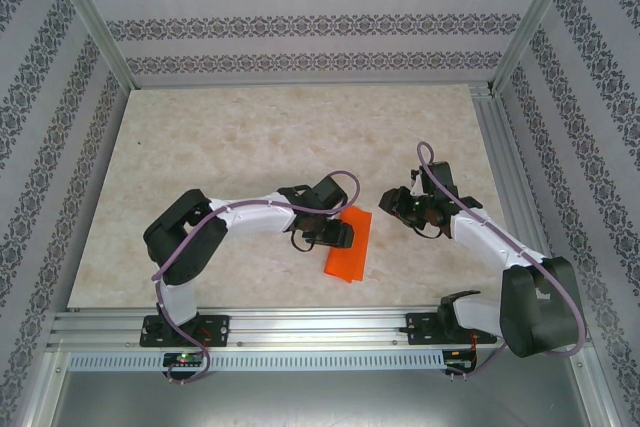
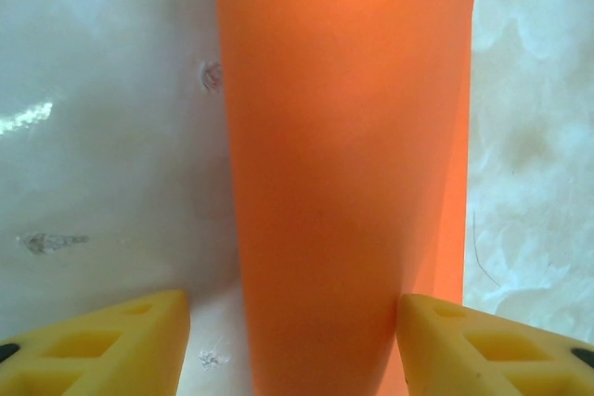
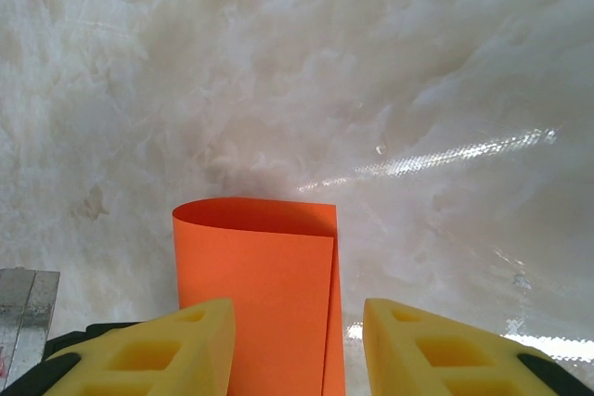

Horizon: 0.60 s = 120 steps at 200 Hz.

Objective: Fold a paper plane with a square sheet of paper (fold left side to right side)
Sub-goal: First fold in half a square sheet of paper at the center of the table.

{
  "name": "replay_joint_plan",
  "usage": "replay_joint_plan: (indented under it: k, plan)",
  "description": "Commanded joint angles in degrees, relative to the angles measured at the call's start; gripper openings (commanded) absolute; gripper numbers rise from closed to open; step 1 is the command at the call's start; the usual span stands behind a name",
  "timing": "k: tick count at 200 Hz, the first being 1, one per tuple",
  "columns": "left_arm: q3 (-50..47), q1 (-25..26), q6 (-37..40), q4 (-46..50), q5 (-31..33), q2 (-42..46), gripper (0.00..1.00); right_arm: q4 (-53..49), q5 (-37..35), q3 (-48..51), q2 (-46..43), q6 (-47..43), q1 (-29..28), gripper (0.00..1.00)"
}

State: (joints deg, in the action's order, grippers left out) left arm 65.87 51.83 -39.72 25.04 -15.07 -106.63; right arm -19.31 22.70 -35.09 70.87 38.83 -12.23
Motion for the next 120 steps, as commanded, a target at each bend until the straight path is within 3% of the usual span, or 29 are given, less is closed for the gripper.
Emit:
replay_joint_plan:
  k: [1, 120]
  plan:
    - [1.9, 1.0, -1.3, 1.4, 0.5, -1.1, 0.61, 0.5, -0.4, 1.0, -0.7, -1.0, 0.4, 0.41]
    - [3.5, 1.1, -3.5, 2.5, 0.8, -3.5, 0.58, 1.6, 1.4, 2.2, -1.5, -0.1, 0.4, 0.41]
